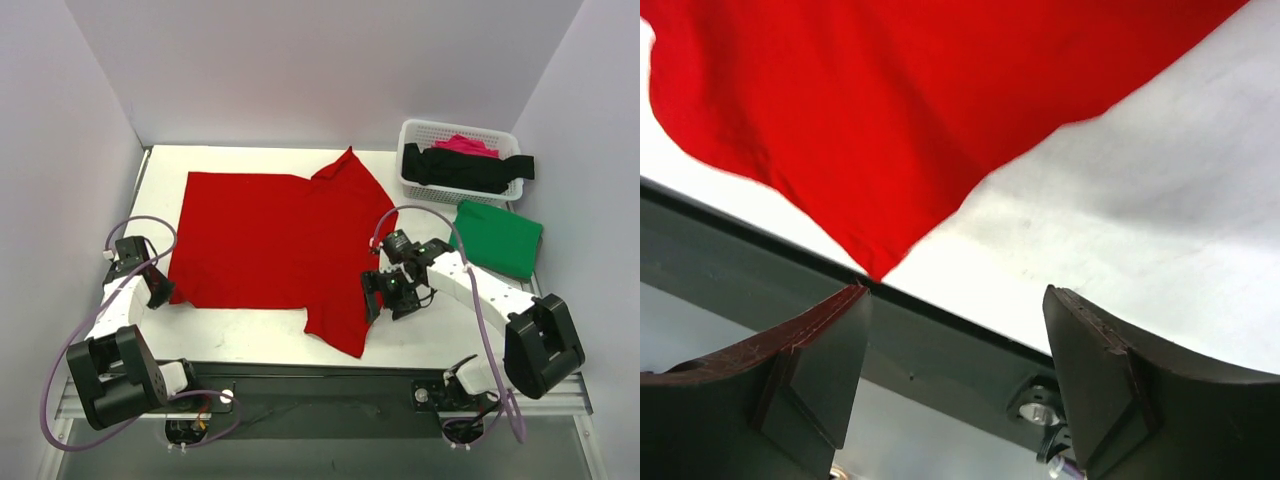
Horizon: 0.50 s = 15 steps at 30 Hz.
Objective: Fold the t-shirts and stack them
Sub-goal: Grap the side of the flattened tshirt closest away from the robot with both arms
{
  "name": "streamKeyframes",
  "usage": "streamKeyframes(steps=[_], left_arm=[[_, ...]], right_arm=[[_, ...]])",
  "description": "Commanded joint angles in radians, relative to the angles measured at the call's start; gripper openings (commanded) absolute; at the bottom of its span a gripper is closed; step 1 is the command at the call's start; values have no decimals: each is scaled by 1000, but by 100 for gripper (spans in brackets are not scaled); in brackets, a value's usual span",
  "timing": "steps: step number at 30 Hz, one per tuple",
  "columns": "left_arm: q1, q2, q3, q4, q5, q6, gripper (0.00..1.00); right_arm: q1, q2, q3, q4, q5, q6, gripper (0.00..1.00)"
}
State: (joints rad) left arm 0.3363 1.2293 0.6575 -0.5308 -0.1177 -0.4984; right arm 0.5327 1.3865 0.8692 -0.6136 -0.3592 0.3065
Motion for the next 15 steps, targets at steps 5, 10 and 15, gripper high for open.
streamKeyframes(steps=[5, 10, 15], left_arm=[[-25, 16, 79, -14, -37, 41, 0], [-40, 47, 106, -15, -50, 69, 0], [-56, 70, 122, -20, -66, 84, 0]], right_arm=[[131, -52, -76, -31, 52, 104, 57], [202, -61, -102, 26, 72, 175, 52], [277, -43, -111, 92, 98, 232, 49]])
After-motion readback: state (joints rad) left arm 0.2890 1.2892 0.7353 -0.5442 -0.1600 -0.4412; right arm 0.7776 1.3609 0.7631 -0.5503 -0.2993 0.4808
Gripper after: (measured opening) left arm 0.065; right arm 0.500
